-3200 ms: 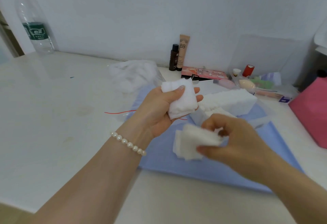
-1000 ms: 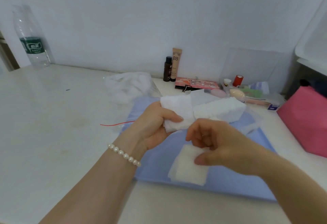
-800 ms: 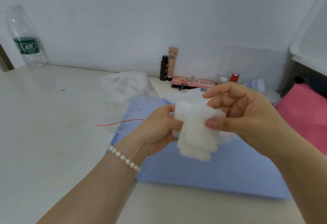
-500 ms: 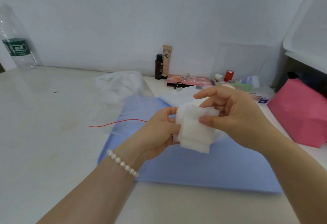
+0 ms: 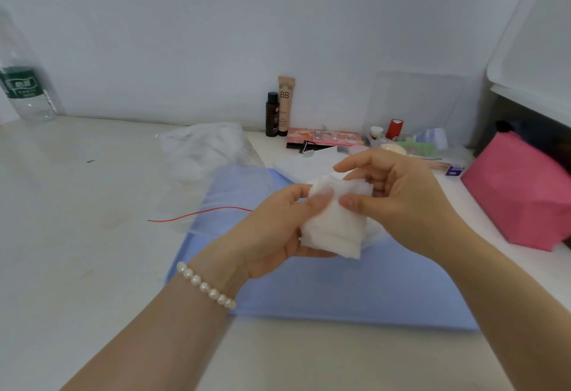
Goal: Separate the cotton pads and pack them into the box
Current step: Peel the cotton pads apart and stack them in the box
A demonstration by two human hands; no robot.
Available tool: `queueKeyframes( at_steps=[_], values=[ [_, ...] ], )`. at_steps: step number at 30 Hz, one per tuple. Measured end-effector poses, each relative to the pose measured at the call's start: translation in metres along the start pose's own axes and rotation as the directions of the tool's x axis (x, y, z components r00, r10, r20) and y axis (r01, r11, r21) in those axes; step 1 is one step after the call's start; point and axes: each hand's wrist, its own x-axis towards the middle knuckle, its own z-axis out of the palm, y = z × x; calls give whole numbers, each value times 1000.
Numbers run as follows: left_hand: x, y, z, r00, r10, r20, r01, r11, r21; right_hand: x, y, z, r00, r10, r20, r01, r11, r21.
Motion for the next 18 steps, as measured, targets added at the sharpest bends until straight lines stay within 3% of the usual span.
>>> queueKeyframes(
  at_steps=[7, 11, 15, 18],
  values=[
    [1, -7, 0, 996, 84, 2, -84, 994, 71, -1, 3, 2, 997, -13, -78, 10, 999, -49],
    [3, -9, -2, 993, 115, -7, -114, 990, 82, -1, 4, 3, 969, -51, -241, 34, 997, -75],
    [4, -9, -3, 993, 107, -55, -106, 994, 22, 0, -7, -11, 889, 72, -453, 107, 928, 357],
    [4, -7, -2, 991, 95, -91, -99, 994, -39, -3, -17, -15, 961, 133, -243, 38, 806, 591]
  ],
)
